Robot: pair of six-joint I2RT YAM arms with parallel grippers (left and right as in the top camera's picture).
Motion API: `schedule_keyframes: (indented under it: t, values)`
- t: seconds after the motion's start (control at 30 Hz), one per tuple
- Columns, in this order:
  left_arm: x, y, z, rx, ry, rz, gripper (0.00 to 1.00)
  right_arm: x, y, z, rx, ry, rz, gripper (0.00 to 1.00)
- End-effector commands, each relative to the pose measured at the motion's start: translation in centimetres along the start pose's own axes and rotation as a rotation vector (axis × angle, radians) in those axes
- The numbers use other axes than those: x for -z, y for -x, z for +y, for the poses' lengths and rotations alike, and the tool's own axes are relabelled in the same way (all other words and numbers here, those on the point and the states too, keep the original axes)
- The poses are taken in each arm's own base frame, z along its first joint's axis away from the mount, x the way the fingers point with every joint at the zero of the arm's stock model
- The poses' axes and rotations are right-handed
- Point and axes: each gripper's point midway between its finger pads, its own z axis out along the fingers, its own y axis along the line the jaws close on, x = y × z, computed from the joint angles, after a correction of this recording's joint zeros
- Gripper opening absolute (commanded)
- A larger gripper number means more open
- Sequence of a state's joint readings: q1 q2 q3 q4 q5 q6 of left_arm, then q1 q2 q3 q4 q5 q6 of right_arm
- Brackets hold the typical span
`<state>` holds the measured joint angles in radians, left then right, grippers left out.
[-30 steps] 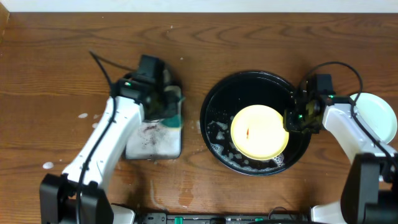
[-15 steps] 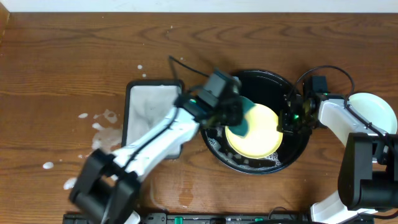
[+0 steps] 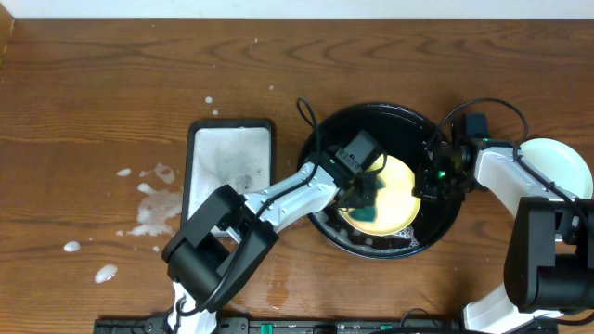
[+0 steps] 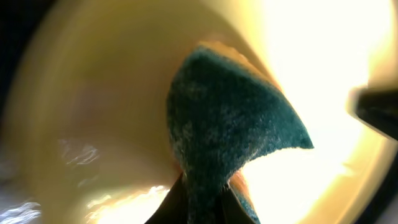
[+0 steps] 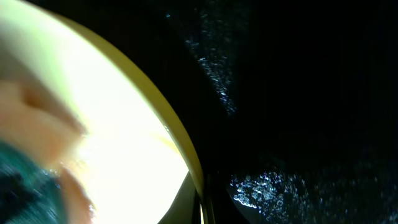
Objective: Clean dirty plates on tray and stack at the side
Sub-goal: 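Scrub the yellow plate held by the right gripper with the sponge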
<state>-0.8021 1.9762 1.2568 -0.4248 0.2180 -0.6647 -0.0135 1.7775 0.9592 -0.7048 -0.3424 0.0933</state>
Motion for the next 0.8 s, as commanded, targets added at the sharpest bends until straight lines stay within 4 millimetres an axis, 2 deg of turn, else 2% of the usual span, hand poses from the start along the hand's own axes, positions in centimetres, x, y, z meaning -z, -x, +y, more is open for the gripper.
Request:
schedule_keyframes:
  t: [0.0,0.1,0.17,0.23,0.37,0.47,0.57,0.63,0.77]
  values:
    - [0.8,1.8,9.1,-0.048,0.455,-0.139,0.07,-1.7,-1.3,-1.1,-0.016,-0.045,0.064,0.01]
    - [2.2,2.8,10.2,-0.105,0.554,-0.171,0.08,-1.7,-1.3,-1.1,-0.016,-0.045,0.065,0.01]
    - [1.9,3.0,9.2,-0.111,0.507,-0.168,0.08,-1.7,-1.4,-1.2,-0.018,-0.046,0.069,0.01]
    - [0.7,2.5,6.9,-0.097,0.371,-0.124,0.07,-1.7,-1.6,-1.2,-0.020,-0.046,0.074,0.02]
    - [-1.3,1.3,0.7,-0.026,0.026,-0.024,0.07,-1.7,-1.7,-1.3,-0.020,-0.054,0.077,0.01]
    - [-2.2,0.5,-2.2,0.040,-0.110,0.023,0.08,-1.7,-1.7,-1.3,-0.021,-0.054,0.079,0.01]
    - [-3.3,-1.0,-5.2,0.042,-0.232,0.093,0.07,-1.7,-1.8,-1.3,-0.022,-0.054,0.084,0.01]
    - [-4.2,-2.7,-6.0,0.019,-0.250,0.139,0.07,-1.6,-1.9,-1.3,-0.023,-0.054,0.085,0.01]
    - [-4.6,-4.5,-5.4,-0.022,-0.205,0.191,0.08,-1.6,-1.9,-1.3,-0.023,-0.055,0.087,0.01]
